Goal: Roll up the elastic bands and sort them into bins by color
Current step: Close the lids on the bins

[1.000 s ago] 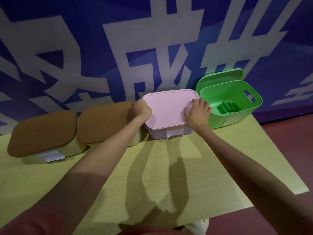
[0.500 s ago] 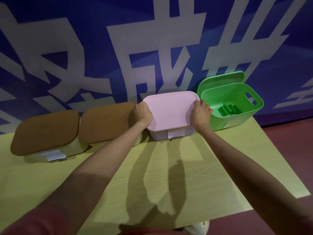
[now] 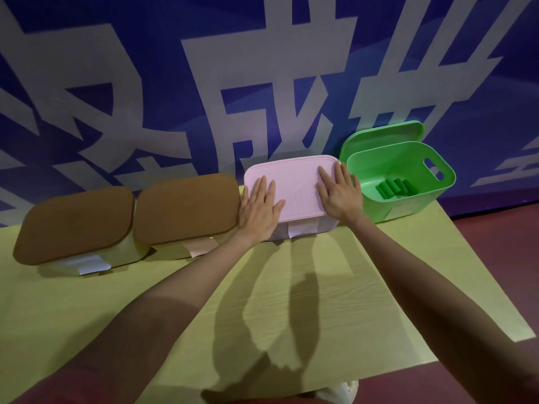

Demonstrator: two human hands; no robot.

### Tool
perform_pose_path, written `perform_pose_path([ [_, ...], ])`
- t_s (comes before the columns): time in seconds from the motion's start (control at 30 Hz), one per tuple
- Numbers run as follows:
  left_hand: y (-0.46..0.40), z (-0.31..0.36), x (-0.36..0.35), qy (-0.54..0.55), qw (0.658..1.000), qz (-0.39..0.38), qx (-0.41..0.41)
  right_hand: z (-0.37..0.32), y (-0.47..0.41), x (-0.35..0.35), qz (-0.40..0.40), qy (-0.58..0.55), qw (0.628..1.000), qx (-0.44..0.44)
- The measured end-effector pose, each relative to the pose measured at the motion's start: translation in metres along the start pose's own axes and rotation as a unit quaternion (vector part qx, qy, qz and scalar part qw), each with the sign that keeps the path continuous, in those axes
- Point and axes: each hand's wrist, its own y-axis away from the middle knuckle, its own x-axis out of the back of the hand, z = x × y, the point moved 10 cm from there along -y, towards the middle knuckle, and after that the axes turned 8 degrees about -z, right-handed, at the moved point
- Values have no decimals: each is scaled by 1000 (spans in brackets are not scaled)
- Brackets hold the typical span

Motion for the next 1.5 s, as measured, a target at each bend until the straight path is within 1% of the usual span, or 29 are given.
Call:
perform_pose_path([
  [0.1,-2,-1,-3,-36,999,16,9,-3,-2,-5,-26,38,999,3],
  [0.27,-2,0,-2,-49,999,17,7,-3,-2,-5,-25,33,999,2],
  [0.37,-1,1,-3,-55,998,-6,3,-2,-3,-6,-39,22,999,3],
  [0.47,-4,0,5,-51,998,-23,6,-2,-4,1,-47,-11,999,27],
  [0.53,-12,5,24,-9,1000,12,-1,9,-5,19,-13,-57,998,25],
  [0.6,-26,17,47,79,995,50,-17,32,-7,40,22,-111,994,-2],
  [0.63,-35,27,57,124,990,57,-27,45,-9,50,36,-132,990,-17],
  [0.7,-60,52,71,183,981,39,-44,73,-14,64,53,-172,983,-44],
  [0.8,-103,97,83,219,973,9,-74,114,-23,75,59,-243,965,-76],
  [0.9,-140,136,89,205,973,11,-105,142,-26,82,75,-277,953,-93],
  [1.0,-171,158,83,185,976,15,-115,159,-26,83,90,-295,946,-103],
  [1.13,-203,167,73,163,978,55,-118,171,-23,79,104,-313,938,-105],
  [1.27,-212,178,60,133,982,51,-121,175,-21,75,109,-321,935,-103],
  [1.5,-218,185,55,152,979,73,-113,181,-19,69,105,-321,936,-99],
])
